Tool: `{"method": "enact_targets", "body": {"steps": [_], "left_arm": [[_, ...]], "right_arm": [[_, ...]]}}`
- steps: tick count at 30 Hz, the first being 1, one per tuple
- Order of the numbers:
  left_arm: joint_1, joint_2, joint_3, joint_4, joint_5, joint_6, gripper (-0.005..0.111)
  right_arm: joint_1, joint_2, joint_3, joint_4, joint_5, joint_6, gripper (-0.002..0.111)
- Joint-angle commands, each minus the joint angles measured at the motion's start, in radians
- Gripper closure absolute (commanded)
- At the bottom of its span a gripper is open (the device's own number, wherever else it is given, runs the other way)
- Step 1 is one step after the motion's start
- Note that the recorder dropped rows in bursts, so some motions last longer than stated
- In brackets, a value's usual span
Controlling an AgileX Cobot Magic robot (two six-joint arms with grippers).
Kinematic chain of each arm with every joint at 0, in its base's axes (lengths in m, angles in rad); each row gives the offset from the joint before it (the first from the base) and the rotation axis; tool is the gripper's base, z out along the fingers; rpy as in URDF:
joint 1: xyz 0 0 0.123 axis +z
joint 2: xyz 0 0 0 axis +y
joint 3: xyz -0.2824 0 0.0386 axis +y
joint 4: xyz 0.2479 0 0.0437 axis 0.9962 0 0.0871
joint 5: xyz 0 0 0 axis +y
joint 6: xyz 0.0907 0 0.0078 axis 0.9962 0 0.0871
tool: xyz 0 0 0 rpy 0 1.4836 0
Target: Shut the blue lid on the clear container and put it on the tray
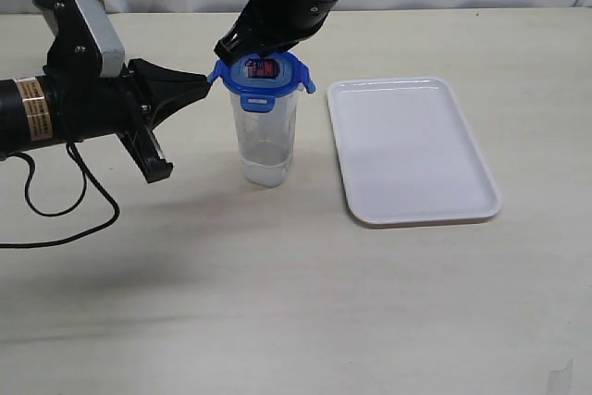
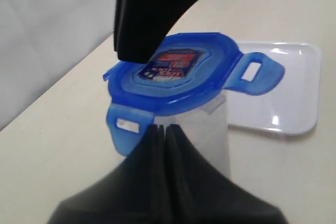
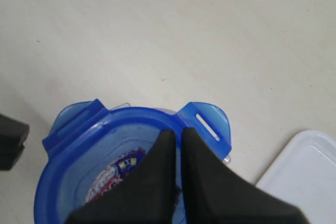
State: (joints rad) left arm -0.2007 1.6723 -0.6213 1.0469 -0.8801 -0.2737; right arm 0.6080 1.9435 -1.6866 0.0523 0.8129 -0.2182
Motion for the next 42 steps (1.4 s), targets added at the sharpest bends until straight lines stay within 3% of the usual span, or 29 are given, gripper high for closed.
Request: {"method": "enact_targets", "body": {"steps": [1, 33, 42], "left_arm": [[-0.004, -0.006, 0.002, 0.041, -0.041, -0.03, 0.107], [-0.004, 0.104, -0.032, 0.009, -0.105, 0.011, 0.107], [-0.004, 0.104, -0.032, -0.065, -0.116, 0.068, 0.107]], "right_arm": [[-0.002, 0.001, 0.001, -0.009, -0.004, -0.006, 0.104], [-0.002, -0.057, -0.045, -0.009, 0.002, -0.006, 0.104], [-0.002, -0.057, -0.045, -0.009, 0.002, -0.007, 0.104]]}}
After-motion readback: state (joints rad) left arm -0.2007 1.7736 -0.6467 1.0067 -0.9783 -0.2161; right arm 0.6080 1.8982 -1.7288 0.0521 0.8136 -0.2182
